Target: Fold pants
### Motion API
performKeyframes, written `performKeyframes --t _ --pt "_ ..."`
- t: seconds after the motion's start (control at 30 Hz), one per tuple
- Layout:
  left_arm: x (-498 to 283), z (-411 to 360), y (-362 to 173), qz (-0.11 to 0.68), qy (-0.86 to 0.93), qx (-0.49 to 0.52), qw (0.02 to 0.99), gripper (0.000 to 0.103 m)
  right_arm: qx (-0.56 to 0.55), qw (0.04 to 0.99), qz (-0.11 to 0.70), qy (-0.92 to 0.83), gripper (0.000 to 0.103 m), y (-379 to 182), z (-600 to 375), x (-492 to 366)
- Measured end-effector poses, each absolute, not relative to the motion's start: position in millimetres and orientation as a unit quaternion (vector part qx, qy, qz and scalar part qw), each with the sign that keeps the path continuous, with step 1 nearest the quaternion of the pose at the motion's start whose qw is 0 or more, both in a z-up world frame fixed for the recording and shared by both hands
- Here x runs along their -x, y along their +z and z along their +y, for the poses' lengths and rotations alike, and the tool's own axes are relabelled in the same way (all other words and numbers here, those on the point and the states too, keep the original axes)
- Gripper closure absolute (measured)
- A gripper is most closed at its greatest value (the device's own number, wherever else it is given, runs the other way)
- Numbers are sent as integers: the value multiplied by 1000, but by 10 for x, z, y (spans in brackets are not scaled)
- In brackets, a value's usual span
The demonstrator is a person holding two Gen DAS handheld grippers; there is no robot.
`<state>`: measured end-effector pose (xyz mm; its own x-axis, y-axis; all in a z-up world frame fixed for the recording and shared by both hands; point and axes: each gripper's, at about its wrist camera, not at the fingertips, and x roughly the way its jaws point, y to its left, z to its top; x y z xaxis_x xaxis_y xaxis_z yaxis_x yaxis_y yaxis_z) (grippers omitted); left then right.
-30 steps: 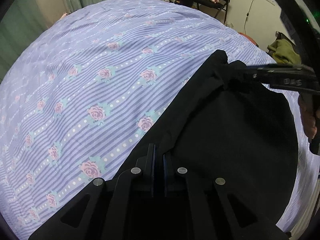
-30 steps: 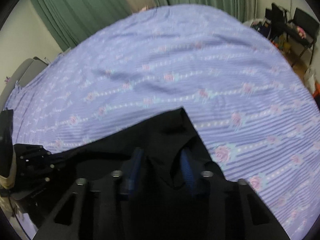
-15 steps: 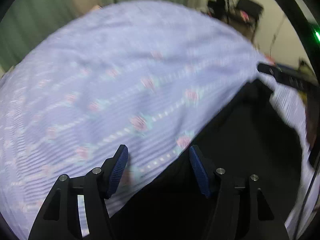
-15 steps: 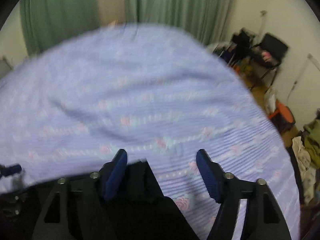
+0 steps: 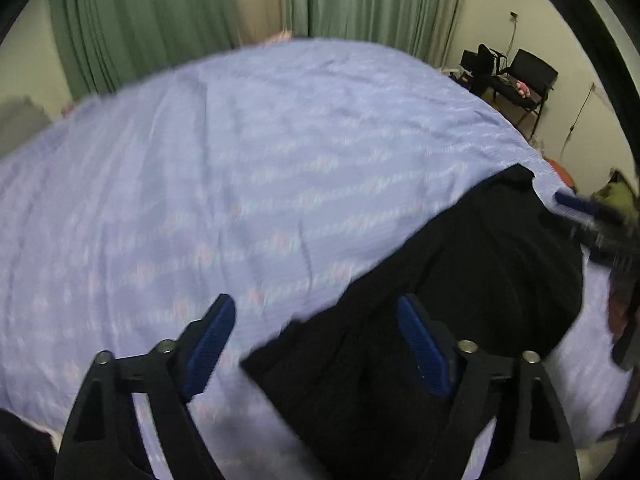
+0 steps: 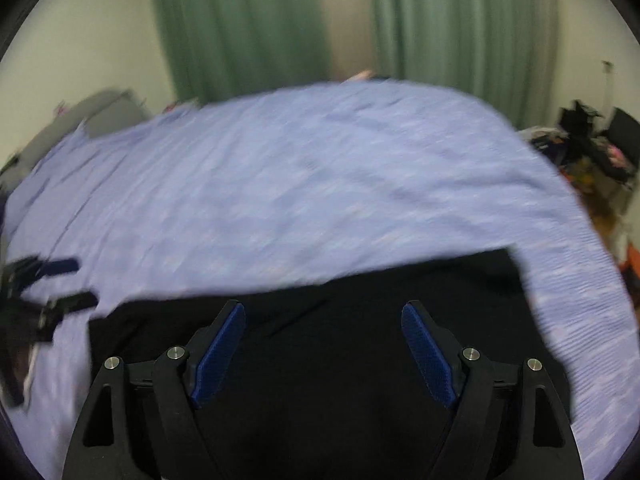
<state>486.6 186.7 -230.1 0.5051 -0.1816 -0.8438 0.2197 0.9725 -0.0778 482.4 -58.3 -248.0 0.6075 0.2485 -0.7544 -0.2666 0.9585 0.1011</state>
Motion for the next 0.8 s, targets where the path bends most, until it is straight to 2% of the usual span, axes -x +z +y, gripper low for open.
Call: performKeyframes --t 0.03,0.2,0.23,0.3,0.33,0.43,0.57,0.7,0.77,0.8 --pt "-4883 1879 -2357 493 -120 -11 862 34 12 889 430 156 22 -2547 -445 -4757" --pt "-4962 1897 -2700 530 -148 27 834 40 8 867 459 193 22 -2753 9 -4552" --pt "-4960 1871 -2765 541 -147 27 827 47 10 864 464 195 22 -2793 63 -4552" --pt "-4929 1832 -2868 550 -136 11 824 53 11 858 474 199 22 -2837 144 -4535" --pt "-4912 1822 -2884 548 -128 4 827 65 9 855 477 202 22 -2847 168 -4523" --pt "-4873 1881 -2830 540 -124 31 832 74 5 855 477 205 22 -2829 198 -4492" --pt "-4861 1944 -2659 511 -102 15 853 75 -4 864 460 204 22 -2687 169 -4487" --pt "-5044 2050 -2934 545 -66 11 835 74 2 871 448 199 22 -2640 203 -4588" --pt "-5112 2058 -3050 562 -46 6 826 64 8 874 447 191 22 -2660 190 -4636" --pt "-5119 2047 -3029 563 -35 1 826 55 11 873 451 186 22 -2667 160 -4654"
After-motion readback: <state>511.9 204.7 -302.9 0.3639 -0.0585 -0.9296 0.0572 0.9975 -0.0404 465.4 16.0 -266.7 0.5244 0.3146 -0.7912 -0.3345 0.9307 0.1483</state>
